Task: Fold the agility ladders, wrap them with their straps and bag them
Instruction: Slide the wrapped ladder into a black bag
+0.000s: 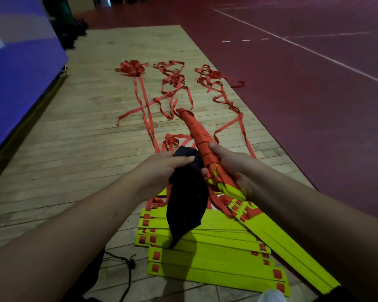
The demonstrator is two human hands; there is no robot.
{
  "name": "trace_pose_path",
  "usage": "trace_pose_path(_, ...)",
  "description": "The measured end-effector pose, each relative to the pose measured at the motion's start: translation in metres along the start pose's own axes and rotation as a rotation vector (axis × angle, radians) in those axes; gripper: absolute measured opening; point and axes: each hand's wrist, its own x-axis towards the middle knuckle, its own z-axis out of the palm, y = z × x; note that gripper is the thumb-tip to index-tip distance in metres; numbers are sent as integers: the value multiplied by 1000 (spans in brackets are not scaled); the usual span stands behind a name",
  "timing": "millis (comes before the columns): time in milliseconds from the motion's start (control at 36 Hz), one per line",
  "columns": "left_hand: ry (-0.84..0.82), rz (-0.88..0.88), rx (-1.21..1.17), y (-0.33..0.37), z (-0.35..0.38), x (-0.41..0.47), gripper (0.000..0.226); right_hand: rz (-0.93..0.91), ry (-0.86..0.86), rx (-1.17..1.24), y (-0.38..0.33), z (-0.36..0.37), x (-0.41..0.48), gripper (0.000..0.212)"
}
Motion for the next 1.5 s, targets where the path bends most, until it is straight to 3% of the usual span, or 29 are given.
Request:
trace_pose_path(139,306,-61,258,-2,-23,13,26,-10,-7,52,-8,-2,-4,27)
trace_pose_path(250,284,-126,1072,-1,-48,8,63,-6,-14,83,-12,-4,-6,29)
trace_pose_path(306,391,-41,1269,-4,-52,6,73,-5,-19,102,-14,-6,-6,34)
trace_pose_path(389,476,330,1109,4,-42,-1,77,16,-27,152,-17,-7,-7,41)
trace_pose_path(444,307,436,852,17,-30,-9,66,25,-23,171,-17,-7,-8,46)
trace_pose_path(500,68,370,734,20,-19,-17,42,30,-23,180,-17,-6,-8,48)
trace_pose_path(583,-11,433,988,10,-21,-15,16,34,-38,169,-18,-4,-11,46)
trace_pose_path(694,57,417,886,13,-30,-12,27,47,-53,126,-18,-6,-11,45)
trace_pose_path(833,-36,340,614,21,-46,-19,19,21,-40,42,-19,-9,-16,46)
trace_pose_path(1028,-83,182,38,23,-36,-24,34,28,-42,-1,-16,-7,-15,37)
trace_pose_path(1139,-22,71,-197,25,-29,-25,26,32,-28,-25,-17,-3,-16,38)
trace_pose_path(1194,-23,48,-168,27,-29,-25,19,21,-20,-34,-18,-2,-16,40)
trace_pose_path(1333,-65,33,208,29,-29,-30,14,-35,32,-183,-19,-6,-15,52)
trace_pose_path(1500,181,48,408,23,-35,-24,16,-177,120,-346,-15,-3,-26,57)
